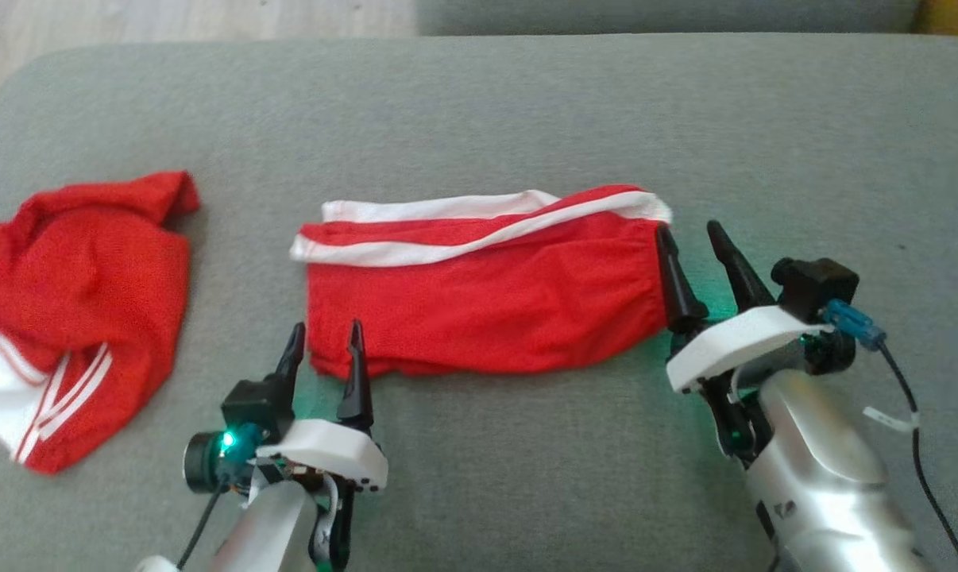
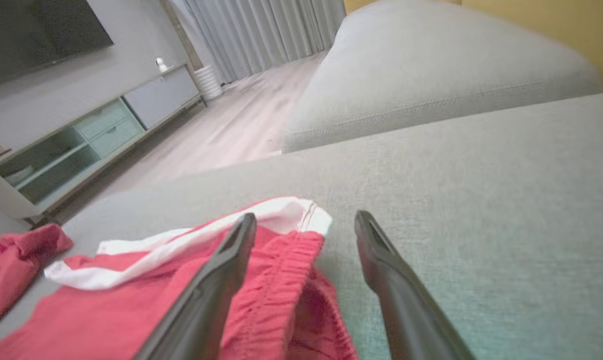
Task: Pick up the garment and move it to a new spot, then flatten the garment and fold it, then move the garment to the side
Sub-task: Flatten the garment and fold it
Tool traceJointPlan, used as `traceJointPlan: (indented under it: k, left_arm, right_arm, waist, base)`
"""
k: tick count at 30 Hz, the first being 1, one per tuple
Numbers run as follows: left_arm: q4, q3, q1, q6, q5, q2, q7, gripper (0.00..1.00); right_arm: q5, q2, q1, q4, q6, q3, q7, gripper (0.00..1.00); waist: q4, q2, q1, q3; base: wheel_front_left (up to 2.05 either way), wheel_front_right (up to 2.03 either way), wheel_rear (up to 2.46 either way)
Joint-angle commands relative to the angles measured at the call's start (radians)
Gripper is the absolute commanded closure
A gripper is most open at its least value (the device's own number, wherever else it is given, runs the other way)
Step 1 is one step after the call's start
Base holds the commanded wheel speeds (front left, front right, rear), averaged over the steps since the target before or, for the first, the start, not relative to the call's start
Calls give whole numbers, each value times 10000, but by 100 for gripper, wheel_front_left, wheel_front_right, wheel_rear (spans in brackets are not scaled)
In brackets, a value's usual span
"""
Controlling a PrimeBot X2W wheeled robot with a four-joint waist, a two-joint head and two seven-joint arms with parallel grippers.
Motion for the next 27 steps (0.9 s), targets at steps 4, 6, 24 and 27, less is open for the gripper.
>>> traceJointPlan:
  k: [4, 6, 24, 27]
  left_arm:
    - [-406, -87, 36, 153, -142, 182, -123, 0]
    - [-442, -101, 64, 211, -153, 182, -123, 0]
    - [-423, 85, 342, 39, 125, 181, -124, 0]
    - [-330, 30, 434, -41, 144, 181, -124, 0]
  right_arm:
    - [-211, 72, -611, 1828, -7, 179, -5, 0]
    - [-238, 72, -725, 2469, -7, 189, 57, 0]
    - [1217, -325, -456, 2672, -7, -102, -101, 100]
    - [1074, -639, -308, 2384, -7, -589, -103, 100]
  waist:
    - [690, 0, -1, 322]
    - [769, 0, -1, 386]
    - [-147, 0, -1, 14]
    - [-376, 0, -1, -190]
  base:
    - [0, 0, 0]
    - [0, 0, 0]
    - [0, 0, 0]
    - [0, 0, 0]
